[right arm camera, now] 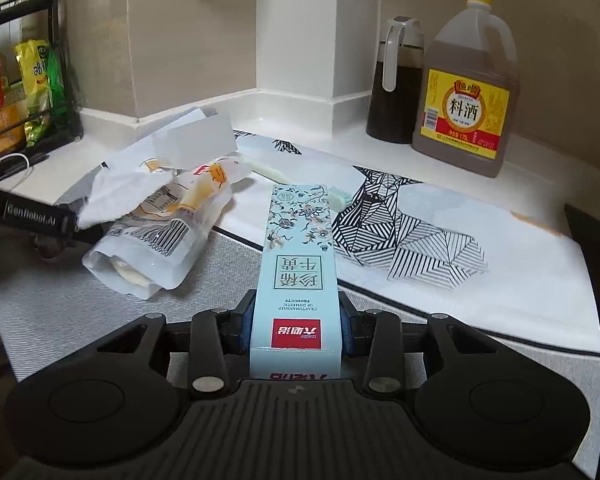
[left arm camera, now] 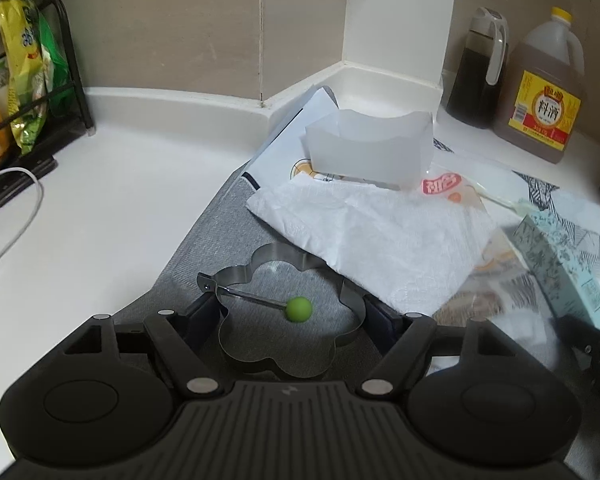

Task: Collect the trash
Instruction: 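Carry the tissue box and cookie cutter off the mat toward the bin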

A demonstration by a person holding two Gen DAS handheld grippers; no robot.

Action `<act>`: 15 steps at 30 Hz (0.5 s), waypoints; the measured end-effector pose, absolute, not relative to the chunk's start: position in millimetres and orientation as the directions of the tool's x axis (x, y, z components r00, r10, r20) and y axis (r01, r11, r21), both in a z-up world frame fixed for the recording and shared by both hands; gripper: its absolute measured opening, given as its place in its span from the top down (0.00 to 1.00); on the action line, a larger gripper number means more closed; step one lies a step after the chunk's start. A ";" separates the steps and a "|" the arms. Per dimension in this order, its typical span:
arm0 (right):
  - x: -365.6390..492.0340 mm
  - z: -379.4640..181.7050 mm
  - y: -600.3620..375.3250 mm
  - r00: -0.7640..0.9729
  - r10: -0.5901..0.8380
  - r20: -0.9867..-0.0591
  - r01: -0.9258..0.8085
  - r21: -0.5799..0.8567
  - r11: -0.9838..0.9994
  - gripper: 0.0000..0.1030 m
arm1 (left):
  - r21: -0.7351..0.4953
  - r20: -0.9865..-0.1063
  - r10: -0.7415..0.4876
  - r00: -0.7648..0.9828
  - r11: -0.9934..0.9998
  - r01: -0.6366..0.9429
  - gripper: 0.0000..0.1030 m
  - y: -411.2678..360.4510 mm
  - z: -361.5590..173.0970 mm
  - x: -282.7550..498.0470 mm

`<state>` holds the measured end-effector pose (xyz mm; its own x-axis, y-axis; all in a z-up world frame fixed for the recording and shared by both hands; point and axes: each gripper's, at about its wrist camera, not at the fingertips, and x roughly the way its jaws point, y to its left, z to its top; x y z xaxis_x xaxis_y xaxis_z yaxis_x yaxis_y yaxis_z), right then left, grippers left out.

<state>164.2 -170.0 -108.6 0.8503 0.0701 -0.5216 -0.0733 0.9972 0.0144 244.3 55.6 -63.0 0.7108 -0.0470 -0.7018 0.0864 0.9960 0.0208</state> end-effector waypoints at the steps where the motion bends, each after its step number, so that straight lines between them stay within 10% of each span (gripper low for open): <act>1: 162.4 -108.2 -171.8 0.849 0.074 -0.522 -0.071 0.025 0.997 0.59 | 0.021 -0.701 -0.045 0.712 0.996 0.083 0.21 55.8 -62.1 241.0; 15: 128.2 -109.6 -195.8 0.859 0.083 -0.505 -0.031 0.110 0.993 0.60 | -0.026 -0.668 -0.069 0.741 0.997 0.069 0.21 62.7 -37.6 182.8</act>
<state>128.2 -195.8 -109.6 0.8592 0.0828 -0.5049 -0.0312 0.9935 0.1099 182.8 62.7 -37.6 0.7406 -0.0685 -0.6684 0.0690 0.9973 -0.0258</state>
